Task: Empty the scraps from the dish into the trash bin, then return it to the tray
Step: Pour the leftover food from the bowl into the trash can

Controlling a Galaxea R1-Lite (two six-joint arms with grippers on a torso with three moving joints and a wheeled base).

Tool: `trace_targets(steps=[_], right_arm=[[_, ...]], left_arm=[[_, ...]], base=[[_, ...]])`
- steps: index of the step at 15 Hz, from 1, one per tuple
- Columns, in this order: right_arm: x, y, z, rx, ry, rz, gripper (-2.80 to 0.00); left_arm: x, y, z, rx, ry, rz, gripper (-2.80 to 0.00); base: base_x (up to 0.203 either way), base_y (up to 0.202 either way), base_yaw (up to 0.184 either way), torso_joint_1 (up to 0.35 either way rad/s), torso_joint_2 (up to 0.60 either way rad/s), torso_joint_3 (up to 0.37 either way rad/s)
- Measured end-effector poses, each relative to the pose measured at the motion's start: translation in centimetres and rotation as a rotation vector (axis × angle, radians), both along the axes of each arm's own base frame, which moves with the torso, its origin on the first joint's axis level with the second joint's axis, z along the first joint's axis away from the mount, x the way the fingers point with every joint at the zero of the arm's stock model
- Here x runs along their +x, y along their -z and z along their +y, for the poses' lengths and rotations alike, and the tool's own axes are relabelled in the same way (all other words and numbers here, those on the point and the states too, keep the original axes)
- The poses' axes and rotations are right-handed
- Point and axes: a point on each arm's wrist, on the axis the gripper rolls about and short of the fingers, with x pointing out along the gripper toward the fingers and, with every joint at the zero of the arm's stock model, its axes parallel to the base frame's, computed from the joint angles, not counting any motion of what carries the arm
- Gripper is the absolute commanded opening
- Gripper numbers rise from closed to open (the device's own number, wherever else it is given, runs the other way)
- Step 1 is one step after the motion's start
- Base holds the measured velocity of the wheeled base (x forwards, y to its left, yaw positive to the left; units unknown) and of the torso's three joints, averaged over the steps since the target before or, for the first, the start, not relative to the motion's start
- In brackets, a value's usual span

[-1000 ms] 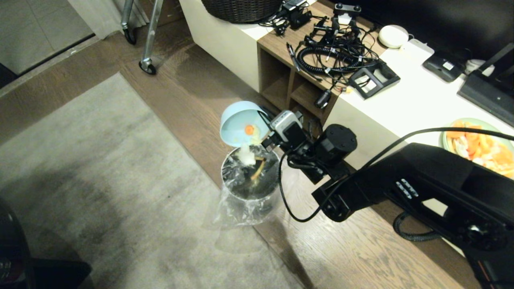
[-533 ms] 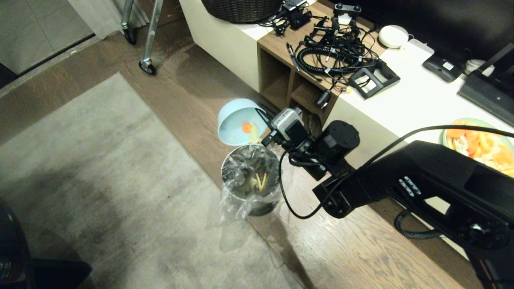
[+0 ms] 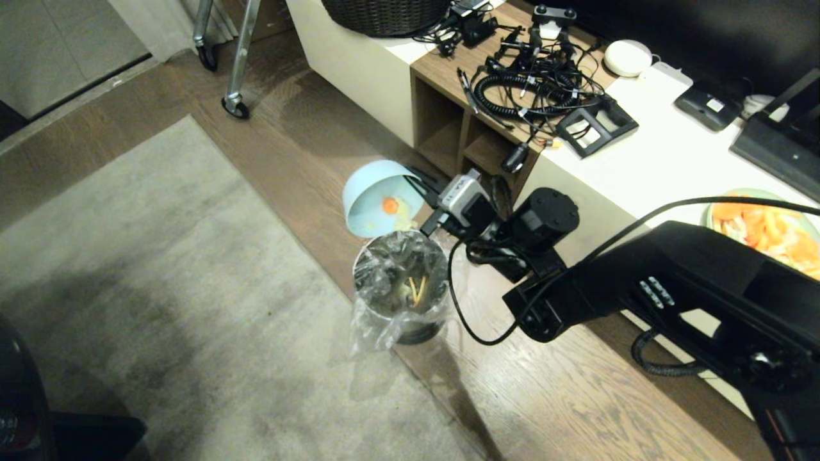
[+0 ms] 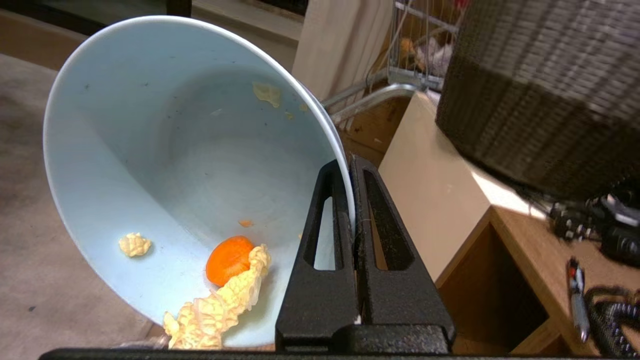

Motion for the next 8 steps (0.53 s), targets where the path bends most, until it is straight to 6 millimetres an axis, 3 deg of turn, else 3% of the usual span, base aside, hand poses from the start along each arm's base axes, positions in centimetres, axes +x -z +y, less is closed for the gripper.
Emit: trace_targets(steps=[8], right_arm=[[0.3,-0.89,-0.06,0.001,-0.05,-0.043,-2.8]], left_arm=[[0.0,0.0,0.0,0.001,0.0,0.0,-2.8]], base=[[0.0,0.0,0.0,0.0,0.0,0.0]])
